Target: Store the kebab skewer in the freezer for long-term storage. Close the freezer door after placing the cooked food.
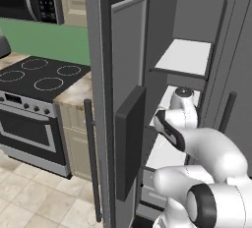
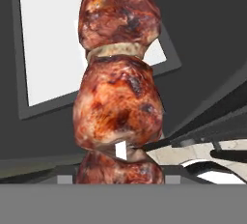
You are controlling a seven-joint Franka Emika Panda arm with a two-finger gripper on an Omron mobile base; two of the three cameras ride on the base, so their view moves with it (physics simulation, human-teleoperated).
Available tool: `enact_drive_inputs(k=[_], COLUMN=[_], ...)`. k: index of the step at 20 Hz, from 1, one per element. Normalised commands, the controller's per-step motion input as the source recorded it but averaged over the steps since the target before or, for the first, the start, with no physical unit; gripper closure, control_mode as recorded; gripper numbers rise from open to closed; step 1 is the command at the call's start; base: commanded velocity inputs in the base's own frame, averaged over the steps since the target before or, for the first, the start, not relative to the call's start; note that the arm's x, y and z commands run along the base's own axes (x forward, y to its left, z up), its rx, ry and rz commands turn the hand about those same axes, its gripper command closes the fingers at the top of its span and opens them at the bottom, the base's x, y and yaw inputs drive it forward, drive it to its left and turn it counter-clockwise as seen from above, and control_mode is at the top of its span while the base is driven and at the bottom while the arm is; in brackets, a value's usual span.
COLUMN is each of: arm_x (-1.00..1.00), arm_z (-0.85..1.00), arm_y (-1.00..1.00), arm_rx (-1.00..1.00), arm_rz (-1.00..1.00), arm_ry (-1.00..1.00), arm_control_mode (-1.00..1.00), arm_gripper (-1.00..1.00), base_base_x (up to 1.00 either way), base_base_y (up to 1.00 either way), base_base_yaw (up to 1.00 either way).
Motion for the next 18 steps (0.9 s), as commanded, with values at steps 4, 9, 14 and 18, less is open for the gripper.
enact_drive_inputs(k=[4, 9, 14, 18], arm_x=[0.58, 0.48, 0.44, 0.45], arm_z=[-0.20, -0.07, -0.14, -0.22], arm_y=[0.00, 0.00, -0.07, -0.05], arm_rx=[-0.02, 0.00, 0.00, -0.01], arm_rz=[0.00, 0.00, 0.01, 0.01], arm_ry=[0.00, 0.00, 0.05, 0.03], arm_control_mode=[-1.00, -1.00, -1.00, -1.00], arm_gripper=[1.00, 1.00, 1.00, 1.00], base_base_x=[0.00, 0.00, 0.00, 0.00], base_base_y=[0.00, 0.00, 0.00, 0.00], base_base_yaw=[0.00, 0.00, 0.00, 0.00])
